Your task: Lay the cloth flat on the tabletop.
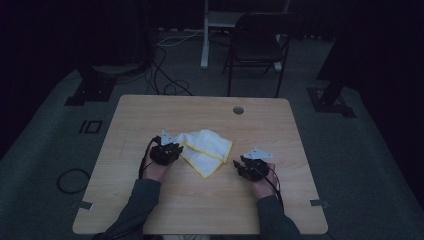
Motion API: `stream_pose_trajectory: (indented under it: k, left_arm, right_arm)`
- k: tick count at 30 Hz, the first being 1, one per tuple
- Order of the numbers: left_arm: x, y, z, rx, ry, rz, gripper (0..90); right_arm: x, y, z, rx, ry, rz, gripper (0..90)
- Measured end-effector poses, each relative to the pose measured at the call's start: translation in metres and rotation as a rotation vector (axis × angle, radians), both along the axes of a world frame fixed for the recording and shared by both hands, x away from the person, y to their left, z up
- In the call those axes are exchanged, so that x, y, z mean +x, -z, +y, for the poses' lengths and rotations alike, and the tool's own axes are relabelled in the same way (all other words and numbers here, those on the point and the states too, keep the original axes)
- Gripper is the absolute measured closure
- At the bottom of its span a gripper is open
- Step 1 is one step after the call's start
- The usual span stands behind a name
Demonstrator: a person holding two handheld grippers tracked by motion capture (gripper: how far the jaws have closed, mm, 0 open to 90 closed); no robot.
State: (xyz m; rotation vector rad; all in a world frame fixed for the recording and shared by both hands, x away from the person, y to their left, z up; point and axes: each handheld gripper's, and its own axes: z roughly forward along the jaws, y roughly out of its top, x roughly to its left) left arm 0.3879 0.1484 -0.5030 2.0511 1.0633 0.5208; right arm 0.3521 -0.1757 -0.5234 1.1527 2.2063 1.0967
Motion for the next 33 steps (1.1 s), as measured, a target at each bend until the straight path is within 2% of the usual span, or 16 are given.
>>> stream_pose_trajectory:
  k: [8, 11, 15, 21, 23, 29, 33]
  left_arm:
    - [-0.015, 0.003, -0.029, 0.001, 0.085, 0.0, 75.2]
    - [-0.019, 0.005, -0.037, 0.0, 0.109, 0.004, 75.3]
    - [-0.025, 0.009, -0.048, 0.003, 0.141, 0.014, 75.9]
    - [-0.035, 0.02, -0.069, 0.013, 0.199, 0.039, 76.2]
    - [-0.037, 0.023, -0.074, 0.028, 0.218, 0.049, 76.3]
    - [-0.041, 0.034, -0.087, 0.07, 0.24, 0.066, 76.3]
    - [-0.042, 0.035, -0.087, 0.066, 0.237, 0.067, 76.5]
  right_arm:
    - [0.005, 0.004, 0.014, 0.008, -0.031, 0.001, 63.5]
    - [0.008, 0.006, 0.017, 0.029, -0.046, 0.007, 64.8]
    - [0.011, 0.008, 0.022, 0.039, -0.051, 0.01, 66.3]
    - [0.015, 0.009, 0.03, 0.03, -0.071, 0.006, 66.5]
    - [0.017, 0.008, 0.034, 0.026, -0.079, 0.0, 66.5]
    - [0.025, 0.011, 0.04, 0.014, -0.084, 0.009, 63.6]
    - [0.028, 0.012, 0.045, 0.005, -0.09, 0.015, 62.0]
